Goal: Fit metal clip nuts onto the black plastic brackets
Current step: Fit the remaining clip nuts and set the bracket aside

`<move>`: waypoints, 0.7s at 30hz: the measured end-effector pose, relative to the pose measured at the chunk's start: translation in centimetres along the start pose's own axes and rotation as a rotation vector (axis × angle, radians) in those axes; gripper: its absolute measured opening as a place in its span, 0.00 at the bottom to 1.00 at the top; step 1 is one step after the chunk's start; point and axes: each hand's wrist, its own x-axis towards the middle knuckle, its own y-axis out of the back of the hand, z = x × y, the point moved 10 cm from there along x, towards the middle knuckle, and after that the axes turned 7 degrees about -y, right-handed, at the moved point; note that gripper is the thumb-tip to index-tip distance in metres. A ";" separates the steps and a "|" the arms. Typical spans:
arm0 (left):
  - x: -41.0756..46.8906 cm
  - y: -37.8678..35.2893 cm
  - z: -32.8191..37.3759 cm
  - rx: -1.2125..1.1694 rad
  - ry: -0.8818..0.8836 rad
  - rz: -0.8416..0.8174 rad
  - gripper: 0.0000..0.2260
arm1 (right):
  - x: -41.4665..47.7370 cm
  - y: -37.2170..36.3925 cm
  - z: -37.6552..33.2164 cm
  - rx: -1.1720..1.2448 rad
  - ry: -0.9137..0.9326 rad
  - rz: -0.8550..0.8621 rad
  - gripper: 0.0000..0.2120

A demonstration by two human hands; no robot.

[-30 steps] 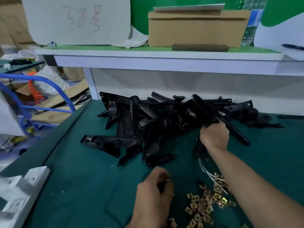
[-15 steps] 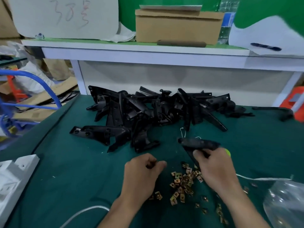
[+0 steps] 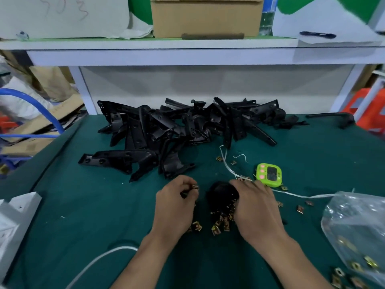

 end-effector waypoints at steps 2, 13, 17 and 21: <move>-0.1 -0.1 0.2 0.016 -0.017 -0.006 0.07 | -0.1 0.1 0.1 0.007 -0.010 0.008 0.32; -0.1 -0.1 1.3 0.014 -0.084 -0.029 0.05 | -0.4 2.6 1.3 0.242 -0.066 0.122 0.22; -0.1 -0.1 0.8 0.016 -0.049 -0.032 0.08 | -0.5 3.0 1.2 0.216 -0.064 0.169 0.16; 0.1 -0.1 0.7 0.046 -0.059 -0.018 0.11 | -0.6 4.5 1.3 0.294 -0.041 0.268 0.16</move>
